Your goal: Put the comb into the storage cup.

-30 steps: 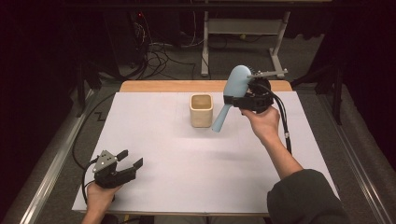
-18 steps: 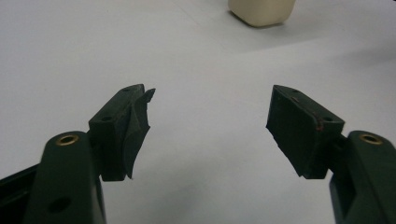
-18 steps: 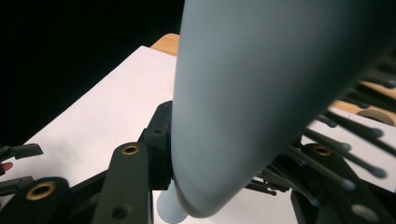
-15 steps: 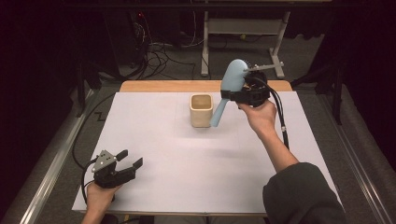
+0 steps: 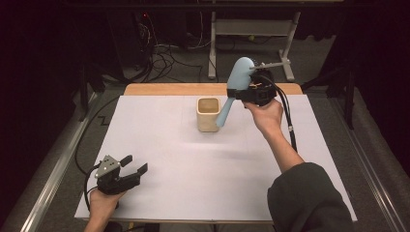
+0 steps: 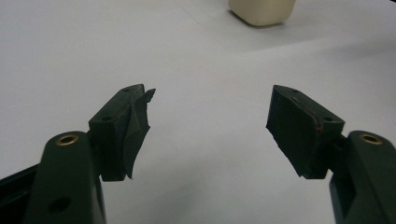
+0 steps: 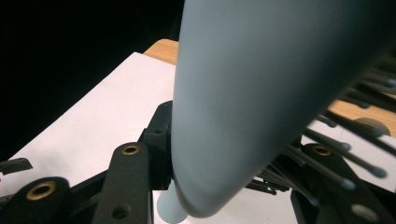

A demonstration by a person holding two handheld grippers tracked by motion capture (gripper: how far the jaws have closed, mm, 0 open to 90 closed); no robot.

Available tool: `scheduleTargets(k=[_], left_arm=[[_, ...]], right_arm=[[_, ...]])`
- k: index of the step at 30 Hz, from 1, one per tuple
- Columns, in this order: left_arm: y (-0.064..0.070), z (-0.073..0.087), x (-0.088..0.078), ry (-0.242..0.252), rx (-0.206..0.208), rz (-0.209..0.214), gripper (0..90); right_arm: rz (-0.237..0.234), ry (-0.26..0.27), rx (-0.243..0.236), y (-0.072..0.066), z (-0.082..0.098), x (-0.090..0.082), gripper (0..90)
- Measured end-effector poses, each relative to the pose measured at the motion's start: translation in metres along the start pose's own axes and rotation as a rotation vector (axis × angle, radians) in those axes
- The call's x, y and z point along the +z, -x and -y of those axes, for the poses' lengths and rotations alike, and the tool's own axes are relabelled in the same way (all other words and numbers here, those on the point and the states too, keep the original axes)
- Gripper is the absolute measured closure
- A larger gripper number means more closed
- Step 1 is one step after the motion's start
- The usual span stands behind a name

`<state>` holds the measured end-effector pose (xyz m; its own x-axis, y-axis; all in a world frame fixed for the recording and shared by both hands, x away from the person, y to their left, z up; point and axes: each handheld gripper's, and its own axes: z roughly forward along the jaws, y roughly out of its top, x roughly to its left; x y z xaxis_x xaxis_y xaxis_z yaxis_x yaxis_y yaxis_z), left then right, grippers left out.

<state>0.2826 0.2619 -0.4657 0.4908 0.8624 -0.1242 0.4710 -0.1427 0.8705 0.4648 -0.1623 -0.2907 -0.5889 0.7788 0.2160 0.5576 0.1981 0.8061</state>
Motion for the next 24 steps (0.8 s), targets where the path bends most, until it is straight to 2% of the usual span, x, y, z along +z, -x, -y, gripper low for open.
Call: scheduleTargets(k=[24], left_arm=[[-0.001,0.000,-0.001,0.005,-0.004,0.000,29.6]], right_arm=[[0.053,0.023,0.007,0.002,-0.026,0.008,55.6]])
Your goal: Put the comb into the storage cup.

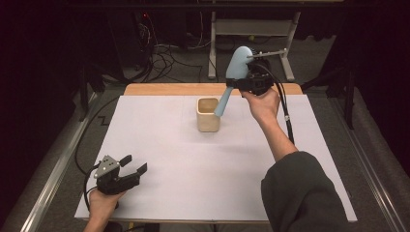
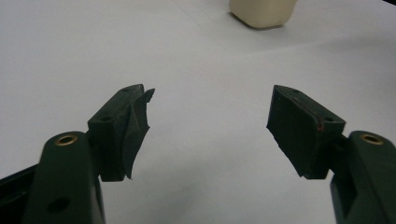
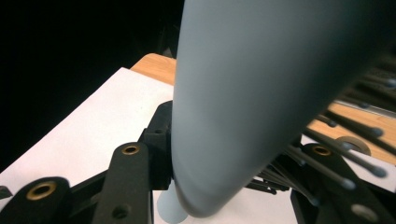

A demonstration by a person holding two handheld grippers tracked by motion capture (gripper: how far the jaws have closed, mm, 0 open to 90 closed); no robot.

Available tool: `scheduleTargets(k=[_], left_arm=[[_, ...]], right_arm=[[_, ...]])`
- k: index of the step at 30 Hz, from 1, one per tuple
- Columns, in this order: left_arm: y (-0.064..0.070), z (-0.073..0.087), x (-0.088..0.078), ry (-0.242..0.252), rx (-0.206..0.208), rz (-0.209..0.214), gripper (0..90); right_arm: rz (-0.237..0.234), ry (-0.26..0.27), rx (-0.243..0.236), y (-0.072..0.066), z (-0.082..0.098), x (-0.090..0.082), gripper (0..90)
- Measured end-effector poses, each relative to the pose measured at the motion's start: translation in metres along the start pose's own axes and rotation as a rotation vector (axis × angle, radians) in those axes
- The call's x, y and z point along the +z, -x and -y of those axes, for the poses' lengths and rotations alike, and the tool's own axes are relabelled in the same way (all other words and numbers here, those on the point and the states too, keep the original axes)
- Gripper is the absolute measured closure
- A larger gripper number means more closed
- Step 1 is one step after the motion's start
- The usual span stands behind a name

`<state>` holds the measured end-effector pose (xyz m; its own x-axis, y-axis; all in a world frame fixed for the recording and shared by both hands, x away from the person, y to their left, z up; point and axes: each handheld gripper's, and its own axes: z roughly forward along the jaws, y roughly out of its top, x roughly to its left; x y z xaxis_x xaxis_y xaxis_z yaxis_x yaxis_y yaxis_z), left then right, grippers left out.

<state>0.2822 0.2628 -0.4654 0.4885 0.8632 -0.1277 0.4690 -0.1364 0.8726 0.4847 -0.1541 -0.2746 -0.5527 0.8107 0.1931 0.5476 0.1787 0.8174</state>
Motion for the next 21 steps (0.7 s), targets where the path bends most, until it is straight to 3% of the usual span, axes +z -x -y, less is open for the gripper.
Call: scheduleTargets(k=[21], left_arm=[[0.001,0.000,0.000,0.006,-0.001,0.003,29.6]], right_arm=[[0.034,0.005,-0.010,-0.006,-0.008,0.023,55.4]])
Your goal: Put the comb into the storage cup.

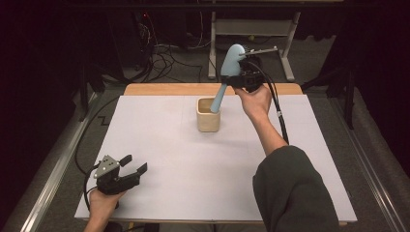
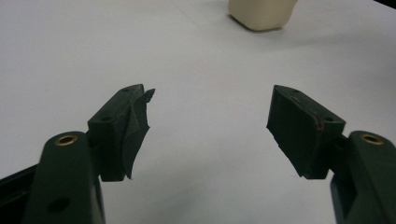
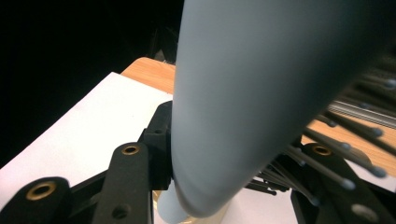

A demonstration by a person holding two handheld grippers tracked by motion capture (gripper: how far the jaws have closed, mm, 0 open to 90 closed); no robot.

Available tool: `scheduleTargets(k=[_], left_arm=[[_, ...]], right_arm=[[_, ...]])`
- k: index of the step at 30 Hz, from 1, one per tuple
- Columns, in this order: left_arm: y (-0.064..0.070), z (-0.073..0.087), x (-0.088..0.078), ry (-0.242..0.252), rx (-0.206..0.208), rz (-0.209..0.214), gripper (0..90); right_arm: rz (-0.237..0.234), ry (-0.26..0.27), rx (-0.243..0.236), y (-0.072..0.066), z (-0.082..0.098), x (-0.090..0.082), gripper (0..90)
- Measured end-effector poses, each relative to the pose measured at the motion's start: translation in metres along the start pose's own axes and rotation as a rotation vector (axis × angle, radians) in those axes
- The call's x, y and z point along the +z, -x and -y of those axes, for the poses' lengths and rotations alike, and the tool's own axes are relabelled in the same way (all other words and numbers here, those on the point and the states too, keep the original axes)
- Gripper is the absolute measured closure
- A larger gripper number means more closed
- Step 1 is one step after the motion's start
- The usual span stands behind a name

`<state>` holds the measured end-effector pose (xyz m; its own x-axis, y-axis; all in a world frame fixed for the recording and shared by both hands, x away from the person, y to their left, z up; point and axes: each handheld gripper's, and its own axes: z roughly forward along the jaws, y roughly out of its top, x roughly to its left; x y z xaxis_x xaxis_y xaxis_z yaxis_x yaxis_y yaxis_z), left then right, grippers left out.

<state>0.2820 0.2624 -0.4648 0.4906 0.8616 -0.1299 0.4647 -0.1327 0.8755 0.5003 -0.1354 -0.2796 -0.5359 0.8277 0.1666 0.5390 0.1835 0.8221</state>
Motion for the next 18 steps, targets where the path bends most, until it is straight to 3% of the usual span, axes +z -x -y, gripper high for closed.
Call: scheduleTargets(k=[18], left_arm=[[-0.001,0.000,-0.001,0.006,-0.006,-0.002,29.8]], right_arm=[[0.026,-0.013,-0.020,-0.007,0.001,0.017,55.1]])
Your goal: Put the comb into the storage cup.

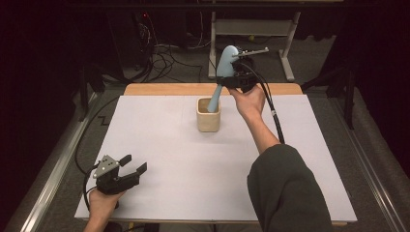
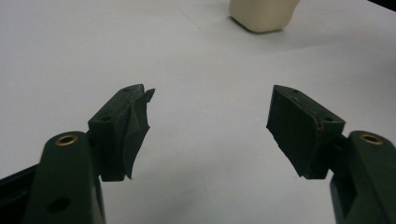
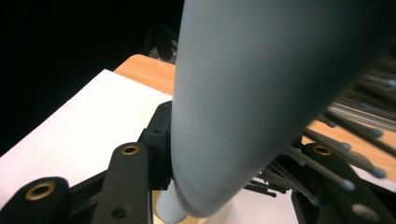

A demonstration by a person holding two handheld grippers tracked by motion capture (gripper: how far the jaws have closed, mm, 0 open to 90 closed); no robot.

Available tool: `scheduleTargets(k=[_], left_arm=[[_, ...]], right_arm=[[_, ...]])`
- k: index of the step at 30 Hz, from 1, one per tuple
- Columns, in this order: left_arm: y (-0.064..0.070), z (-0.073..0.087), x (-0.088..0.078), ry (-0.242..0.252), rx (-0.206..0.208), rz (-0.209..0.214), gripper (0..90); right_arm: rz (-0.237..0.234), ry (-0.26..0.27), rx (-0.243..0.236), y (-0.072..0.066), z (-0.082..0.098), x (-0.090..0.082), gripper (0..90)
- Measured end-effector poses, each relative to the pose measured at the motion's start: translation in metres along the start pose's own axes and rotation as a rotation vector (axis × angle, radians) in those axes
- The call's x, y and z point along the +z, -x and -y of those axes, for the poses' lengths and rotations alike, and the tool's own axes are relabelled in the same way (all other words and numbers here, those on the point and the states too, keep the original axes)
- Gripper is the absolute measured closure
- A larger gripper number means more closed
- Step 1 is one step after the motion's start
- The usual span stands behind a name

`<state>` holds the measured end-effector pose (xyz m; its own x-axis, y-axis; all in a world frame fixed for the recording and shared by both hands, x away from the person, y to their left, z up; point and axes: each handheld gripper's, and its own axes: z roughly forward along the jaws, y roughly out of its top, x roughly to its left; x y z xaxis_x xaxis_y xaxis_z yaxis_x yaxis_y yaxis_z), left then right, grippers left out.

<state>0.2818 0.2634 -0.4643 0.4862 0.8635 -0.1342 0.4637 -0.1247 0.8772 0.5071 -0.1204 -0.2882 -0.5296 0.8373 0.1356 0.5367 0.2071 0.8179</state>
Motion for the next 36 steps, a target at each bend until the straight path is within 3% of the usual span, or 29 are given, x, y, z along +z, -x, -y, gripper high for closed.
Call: scheduleTargets(k=[14,36], left_arm=[[0.001,0.000,0.000,0.002,0.002,0.000,29.8],[0.001,-0.001,0.000,0.002,0.006,0.002,29.8]], right_arm=[[0.032,-0.031,-0.034,-0.005,0.006,0.017,54.9],[0.035,-0.065,-0.029,-0.008,0.018,0.036,54.9]])
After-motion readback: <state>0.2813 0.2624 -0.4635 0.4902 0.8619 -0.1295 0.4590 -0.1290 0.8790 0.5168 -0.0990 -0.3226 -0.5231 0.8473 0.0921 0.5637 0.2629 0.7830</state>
